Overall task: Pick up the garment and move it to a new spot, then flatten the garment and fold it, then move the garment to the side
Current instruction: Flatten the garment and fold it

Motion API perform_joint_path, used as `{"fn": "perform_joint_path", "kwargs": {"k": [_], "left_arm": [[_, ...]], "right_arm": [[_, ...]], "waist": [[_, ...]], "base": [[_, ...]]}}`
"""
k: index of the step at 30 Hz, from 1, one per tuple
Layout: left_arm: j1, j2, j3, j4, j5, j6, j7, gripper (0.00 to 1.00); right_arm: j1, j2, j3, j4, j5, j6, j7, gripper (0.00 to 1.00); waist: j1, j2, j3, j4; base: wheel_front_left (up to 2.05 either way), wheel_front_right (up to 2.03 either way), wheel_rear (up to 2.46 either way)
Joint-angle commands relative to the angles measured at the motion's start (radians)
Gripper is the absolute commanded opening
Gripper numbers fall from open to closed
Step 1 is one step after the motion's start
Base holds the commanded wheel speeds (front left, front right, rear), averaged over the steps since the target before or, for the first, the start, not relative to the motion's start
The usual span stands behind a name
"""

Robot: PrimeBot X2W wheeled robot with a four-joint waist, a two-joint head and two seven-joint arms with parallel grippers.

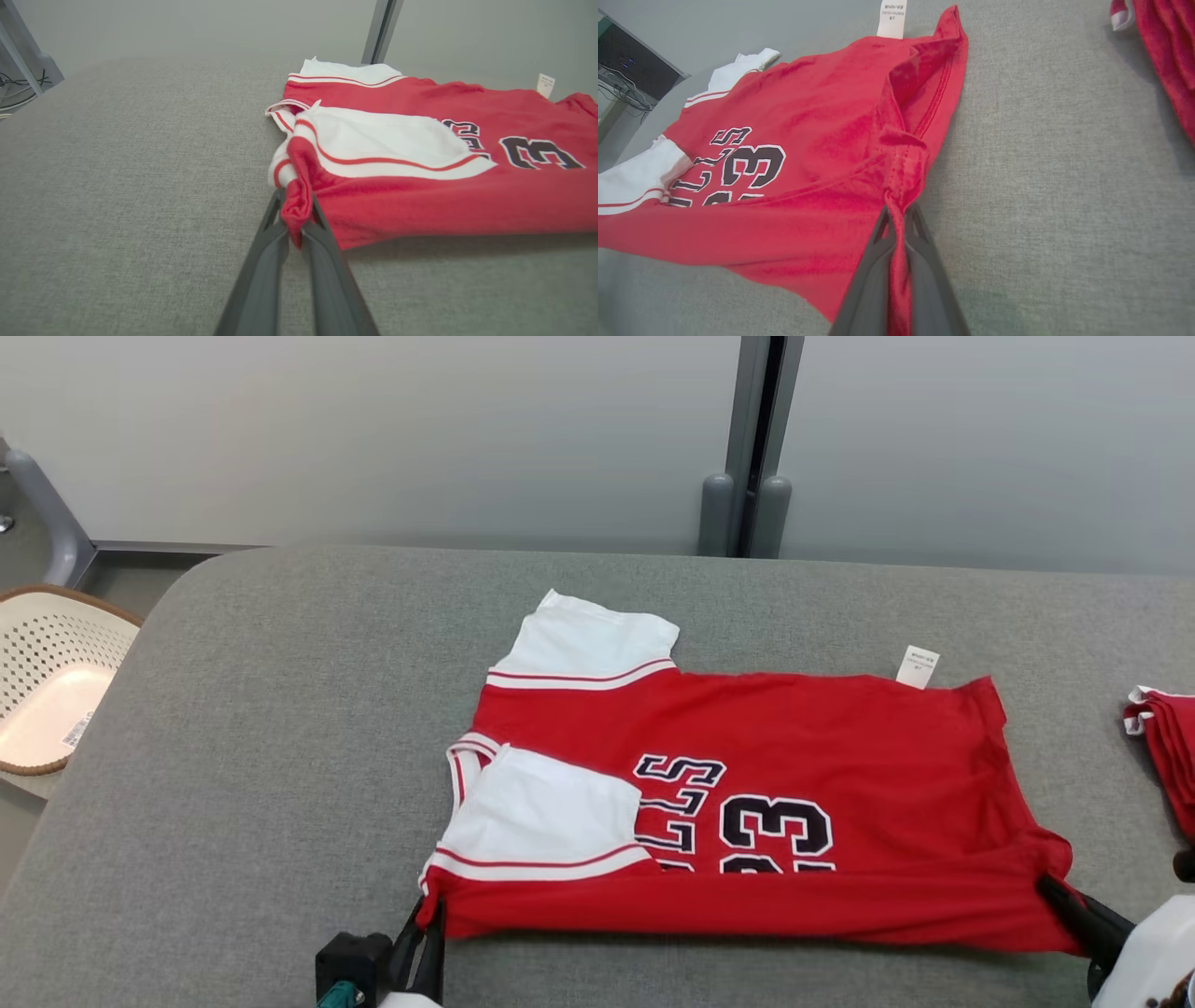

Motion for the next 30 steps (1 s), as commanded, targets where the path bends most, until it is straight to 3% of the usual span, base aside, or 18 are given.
{"fn": "perform_joint_path", "kwargs": {"k": [1, 7, 13, 14, 15, 16, 22, 23, 30], "left_arm": [[0.019, 0.015, -0.001, -0.016, 0.001, 0.000, 0.009, 0.00], [0.099, 0.047, -0.028, -0.125, 0.004, 0.014, 0.070, 0.00], [0.107, 0.041, -0.028, -0.157, -0.007, 0.032, 0.082, 0.00], [0.099, 0.038, -0.029, -0.153, -0.006, 0.035, 0.081, 0.19], [0.091, 0.034, -0.030, -0.148, -0.006, 0.037, 0.080, 0.93], [0.083, 0.032, -0.028, -0.143, -0.005, 0.040, 0.075, 1.00], [0.041, 0.015, -0.006, -0.109, 0.008, 0.068, 0.025, 1.00], [0.024, 0.003, 0.017, -0.109, 0.002, 0.078, -0.004, 1.00], [-0.002, -0.044, 0.122, -0.212, 0.045, 0.052, -0.036, 1.00]], "right_arm": [[0.019, -0.016, 0.001, -0.007, 0.016, -0.001, 0.011, 0.00], [0.084, -0.068, -0.008, -0.056, 0.060, -0.001, 0.044, 0.00], [0.101, -0.054, -0.026, -0.053, 0.064, -0.001, 0.016, 0.00], [0.095, -0.052, -0.031, -0.049, 0.052, -0.001, 0.000, 0.44], [0.090, -0.049, -0.035, -0.041, 0.044, -0.001, -0.014, 1.00], [0.084, -0.044, -0.037, -0.036, 0.030, -0.001, -0.031, 1.00], [0.068, -0.024, -0.055, -0.028, -0.006, -0.001, -0.113, 1.00], [0.060, -0.024, -0.060, -0.035, -0.034, -0.001, -0.165, 1.00], [0.049, 0.024, -0.122, -0.084, -0.106, 0.000, -0.296, 1.00]], "waist": [[0.0000, 0.0000, -0.010, 0.001], [0.0000, 0.0000, -0.023, 0.002], [0.0000, 0.0000, -0.010, 0.000], [0.0000, 0.0000, -0.006, -0.001], [0.0000, 0.0000, -0.002, -0.001], [0.0000, 0.0000, 0.002, -0.002], [0.0000, 0.0000, 0.023, -0.010], [0.0000, 0.0000, 0.031, -0.012], [0.0000, 0.0000, 0.070, -0.033]], "base": [[0.00, 0.00, 0.00], [0.00, 0.00, 0.00], [0.00, 0.00, 0.00], [0.00, 0.00, 0.00], [0.00, 0.00, 0.00], [0.00, 0.00, 0.00], [0.00, 0.00, 0.00], [0.00, 0.00, 0.00], [0.00, 0.00, 0.00]]}}
